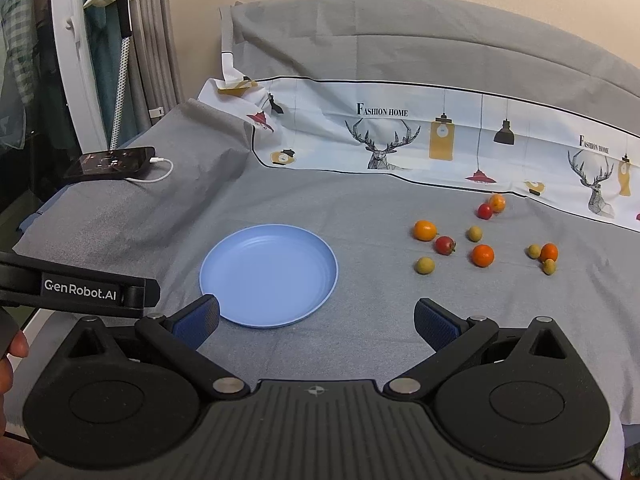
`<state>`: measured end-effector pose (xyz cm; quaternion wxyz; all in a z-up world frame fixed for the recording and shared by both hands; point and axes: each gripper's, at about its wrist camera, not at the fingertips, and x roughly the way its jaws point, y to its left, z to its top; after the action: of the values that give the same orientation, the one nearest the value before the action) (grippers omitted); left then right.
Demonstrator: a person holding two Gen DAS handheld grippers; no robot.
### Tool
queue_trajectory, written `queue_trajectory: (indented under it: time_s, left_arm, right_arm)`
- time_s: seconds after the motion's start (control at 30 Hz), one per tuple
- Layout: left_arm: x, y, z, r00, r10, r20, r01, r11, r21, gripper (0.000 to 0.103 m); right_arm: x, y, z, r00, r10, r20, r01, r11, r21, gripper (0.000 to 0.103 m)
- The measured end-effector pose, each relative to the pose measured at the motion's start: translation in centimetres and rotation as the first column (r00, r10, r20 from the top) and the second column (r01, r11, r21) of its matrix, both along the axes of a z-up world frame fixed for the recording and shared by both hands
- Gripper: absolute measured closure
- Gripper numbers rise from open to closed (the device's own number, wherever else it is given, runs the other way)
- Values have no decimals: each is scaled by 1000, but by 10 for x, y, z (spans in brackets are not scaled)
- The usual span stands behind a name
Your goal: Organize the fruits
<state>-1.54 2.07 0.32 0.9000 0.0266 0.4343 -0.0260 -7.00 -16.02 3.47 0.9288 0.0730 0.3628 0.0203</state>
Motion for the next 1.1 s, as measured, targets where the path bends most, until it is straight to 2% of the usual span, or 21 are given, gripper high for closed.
queue_trajectory:
  time_s: [1.1]
  left_arm:
    - [-1, 0, -2, 1000, -6, -7, 6, 1000, 11, 0]
  right_arm:
    - [2, 1, -6, 1000, -6, -14, 6, 1000, 9, 0]
